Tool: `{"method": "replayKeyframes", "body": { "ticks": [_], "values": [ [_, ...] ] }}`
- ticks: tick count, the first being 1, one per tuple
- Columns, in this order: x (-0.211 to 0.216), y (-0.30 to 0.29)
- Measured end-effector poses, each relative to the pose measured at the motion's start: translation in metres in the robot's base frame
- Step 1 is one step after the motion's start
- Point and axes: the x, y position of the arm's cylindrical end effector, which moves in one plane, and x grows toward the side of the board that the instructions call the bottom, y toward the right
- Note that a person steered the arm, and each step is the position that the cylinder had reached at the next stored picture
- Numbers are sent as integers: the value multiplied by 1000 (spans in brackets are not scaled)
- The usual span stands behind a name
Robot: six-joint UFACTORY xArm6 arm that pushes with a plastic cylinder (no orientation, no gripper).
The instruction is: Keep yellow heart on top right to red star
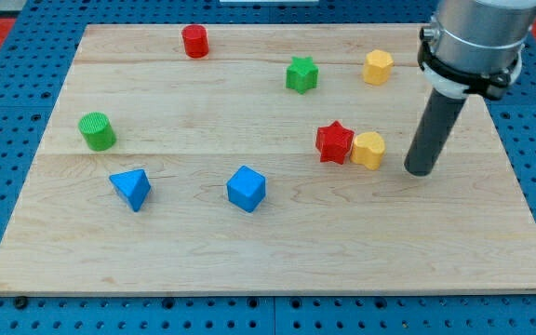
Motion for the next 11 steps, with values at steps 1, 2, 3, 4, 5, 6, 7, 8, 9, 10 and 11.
{"method": "replayKeyframes", "body": {
  "ticks": [1, 2, 3, 4, 5, 6, 7, 8, 9, 10, 11],
  "values": [
    [1, -5],
    [0, -22],
    [2, -79],
    [-21, -54],
    [-33, -41],
    [-33, -37],
    [-33, -6],
    [-38, -3],
    [-41, -22],
    [-45, -39],
    [-55, -39]
  ]
}}
